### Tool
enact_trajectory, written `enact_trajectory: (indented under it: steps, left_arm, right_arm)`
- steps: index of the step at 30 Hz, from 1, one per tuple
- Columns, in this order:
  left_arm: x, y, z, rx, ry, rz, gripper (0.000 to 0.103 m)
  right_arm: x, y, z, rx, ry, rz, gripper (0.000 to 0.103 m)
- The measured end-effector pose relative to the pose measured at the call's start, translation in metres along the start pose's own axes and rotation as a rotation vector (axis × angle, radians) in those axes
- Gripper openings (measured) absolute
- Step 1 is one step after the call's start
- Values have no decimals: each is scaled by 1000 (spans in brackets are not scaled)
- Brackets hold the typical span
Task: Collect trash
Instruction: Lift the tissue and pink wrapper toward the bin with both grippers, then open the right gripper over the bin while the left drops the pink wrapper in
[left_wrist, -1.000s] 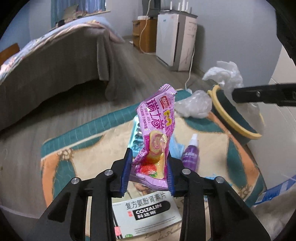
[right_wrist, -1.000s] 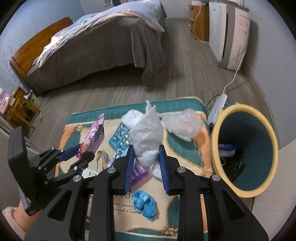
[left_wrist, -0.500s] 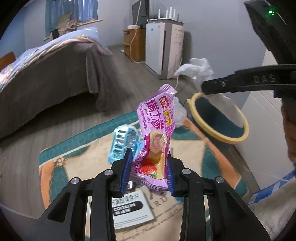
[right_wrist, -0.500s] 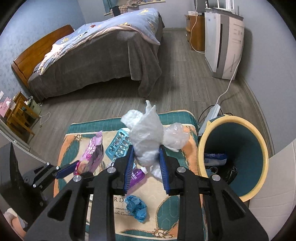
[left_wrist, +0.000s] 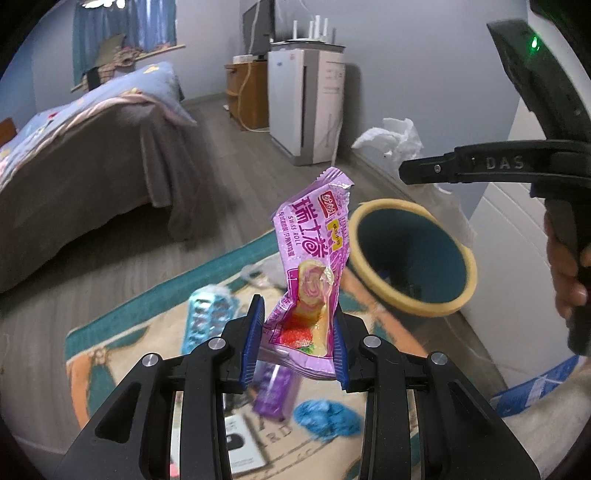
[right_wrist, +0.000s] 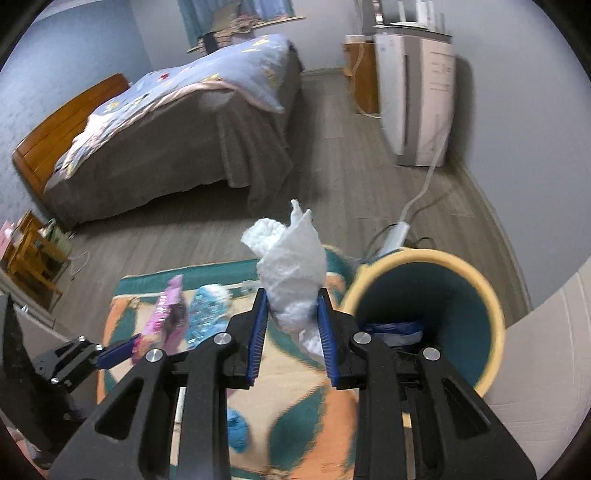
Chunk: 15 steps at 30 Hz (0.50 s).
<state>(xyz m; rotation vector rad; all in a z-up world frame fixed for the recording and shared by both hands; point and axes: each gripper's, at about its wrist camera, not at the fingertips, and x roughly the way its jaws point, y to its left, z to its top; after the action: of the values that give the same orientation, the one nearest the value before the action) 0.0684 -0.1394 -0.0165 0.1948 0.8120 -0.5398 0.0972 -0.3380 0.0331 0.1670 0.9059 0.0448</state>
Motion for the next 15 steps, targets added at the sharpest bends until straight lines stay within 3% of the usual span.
enact_trajectory:
  steps: [7, 15]
  left_arm:
    - [13, -33, 18, 51, 4, -46, 35]
    - [38, -65, 36, 93, 23, -91, 35]
  right_arm:
    - [5, -78, 1, 140, 6, -98, 26]
    - [18, -138, -13, 287, 34, -139, 26]
